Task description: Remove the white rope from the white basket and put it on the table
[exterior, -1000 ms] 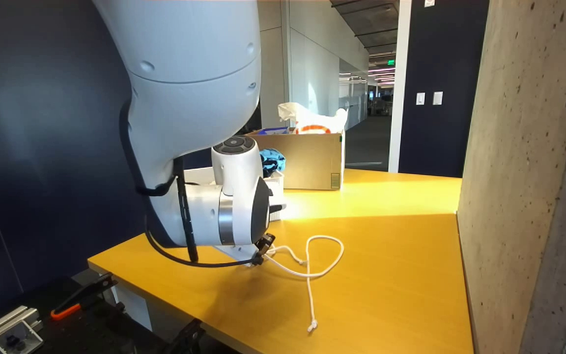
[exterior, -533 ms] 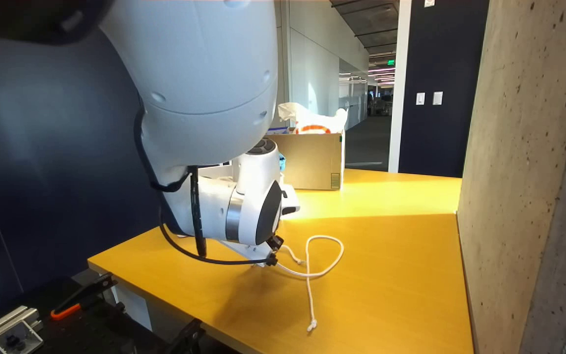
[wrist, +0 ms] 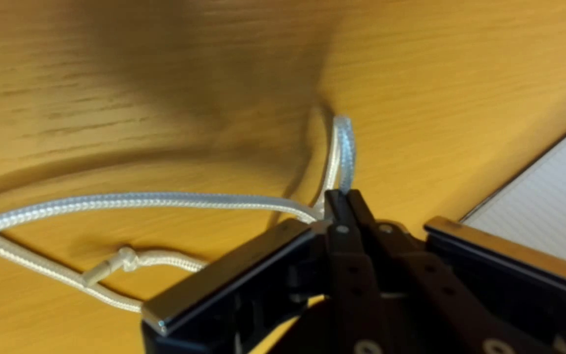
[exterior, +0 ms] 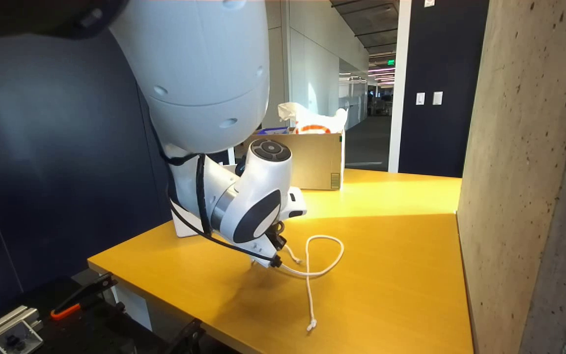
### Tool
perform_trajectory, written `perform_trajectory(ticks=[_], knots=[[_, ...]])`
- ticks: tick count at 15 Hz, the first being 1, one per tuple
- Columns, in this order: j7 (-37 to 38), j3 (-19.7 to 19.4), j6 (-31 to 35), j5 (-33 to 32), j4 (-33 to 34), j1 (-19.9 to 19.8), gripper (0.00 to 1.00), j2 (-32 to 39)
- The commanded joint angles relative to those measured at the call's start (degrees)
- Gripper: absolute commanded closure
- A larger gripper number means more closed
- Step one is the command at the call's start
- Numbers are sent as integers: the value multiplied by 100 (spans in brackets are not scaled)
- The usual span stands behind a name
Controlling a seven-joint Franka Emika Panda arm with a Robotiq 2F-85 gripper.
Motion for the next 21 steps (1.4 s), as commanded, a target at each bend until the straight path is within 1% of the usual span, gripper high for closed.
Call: perform_trajectory(ticks=[1, 4, 7, 9, 11, 12, 13, 15, 18, 19, 20, 21], knots=[[-707, -40, 357, 1032, -606, 95, 99, -851], [-986, 85, 595, 1539, -1070, -47, 99, -1423], [-1097, 298, 816, 1801, -1547, -345, 99, -2021], [-1163, 589, 955, 1871, -1895, -714, 99, -2366], [-1404, 1229, 989, 1774, -2172, -1447, 99, -2403], [-1607, 1620, 851, 1684, -2208, -1885, 99, -2259], [-1827, 1954, 711, 1588, -2190, -2242, 99, -2004], [-2268, 2526, 373, 1463, -2193, -3012, 99, -1561], [-3044, 3127, -42, 1344, -2296, -3944, 99, -985], [-3323, 3315, -307, 1307, -2290, -4226, 99, -719], [-3556, 3434, -675, 1336, -2249, -4405, 99, -472], [-3792, 3480, -1029, 1422, -2154, -4484, 99, -256]])
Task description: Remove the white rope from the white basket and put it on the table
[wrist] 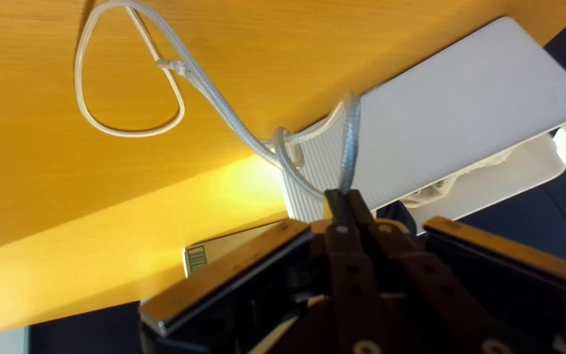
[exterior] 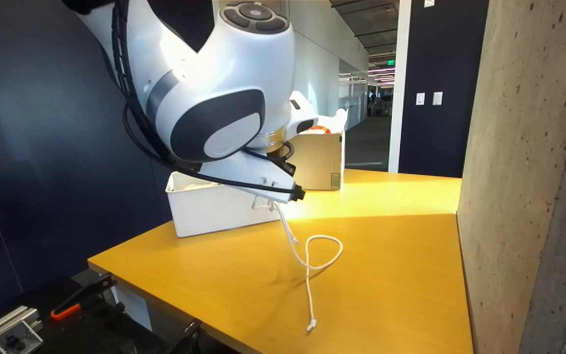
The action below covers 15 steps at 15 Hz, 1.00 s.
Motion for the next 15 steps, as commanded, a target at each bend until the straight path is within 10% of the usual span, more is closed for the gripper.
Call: perform_trajectory(ticks=[1, 10, 11, 15], knots=[[-998, 408, -1078, 85, 182, -581, 99, 1109], [-2369, 59, -3672, 1349, 1570, 201, 99, 1978], [-2353, -38, -3760, 1427, 1702, 377, 73, 1898], [-2082, -319, -3184, 1461, 1657, 850, 52, 1280]])
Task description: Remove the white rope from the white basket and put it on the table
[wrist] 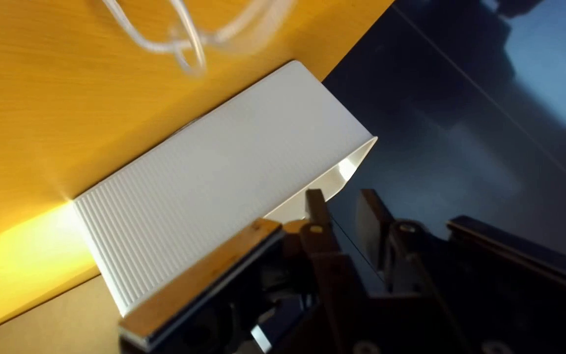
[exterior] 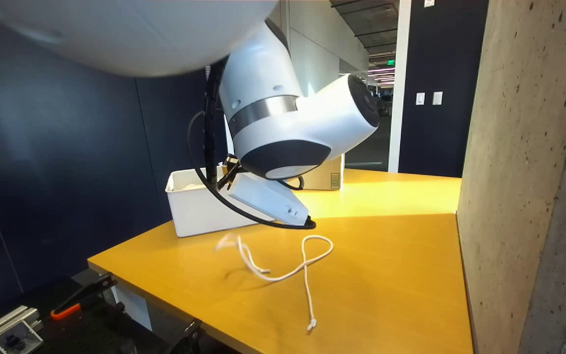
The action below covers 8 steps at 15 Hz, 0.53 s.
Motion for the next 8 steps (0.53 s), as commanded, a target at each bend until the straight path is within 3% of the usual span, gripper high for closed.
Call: perform_trajectory(ticks=[1, 6, 8], knots=[[239, -240, 765, 125, -143, 401, 44, -852], [585, -335, 2269, 50, -747, 559, 7, -1715], [815, -428, 2685, 29, -919, 646, 0, -2129]])
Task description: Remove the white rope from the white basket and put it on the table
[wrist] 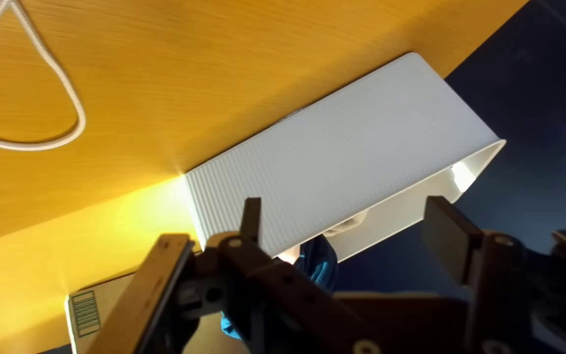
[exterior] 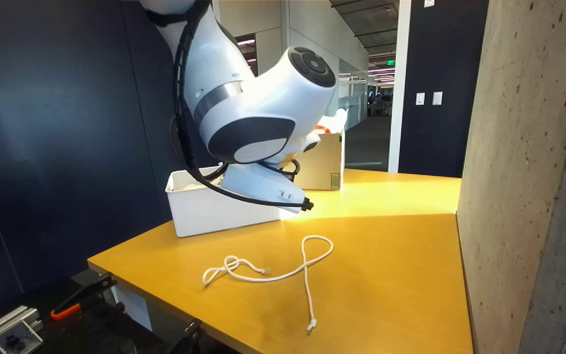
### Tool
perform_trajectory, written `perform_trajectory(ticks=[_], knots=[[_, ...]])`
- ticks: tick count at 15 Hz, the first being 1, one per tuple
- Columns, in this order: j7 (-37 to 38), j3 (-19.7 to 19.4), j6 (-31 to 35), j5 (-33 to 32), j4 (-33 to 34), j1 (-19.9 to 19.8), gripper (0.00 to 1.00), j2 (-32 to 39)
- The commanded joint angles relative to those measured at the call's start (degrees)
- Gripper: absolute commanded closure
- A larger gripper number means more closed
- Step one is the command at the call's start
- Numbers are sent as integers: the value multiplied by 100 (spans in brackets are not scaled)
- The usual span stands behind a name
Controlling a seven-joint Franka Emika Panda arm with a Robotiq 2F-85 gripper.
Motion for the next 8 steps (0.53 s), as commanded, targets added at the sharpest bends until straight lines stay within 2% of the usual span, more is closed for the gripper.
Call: perform_trajectory(ticks=[1, 4, 8], knots=[[478, -243, 702, 29, -341, 222, 0, -1055], [876, -434, 824, 50, -519, 334, 0, -1747], [1228, -736, 616, 57, -663, 448, 0, -2651]])
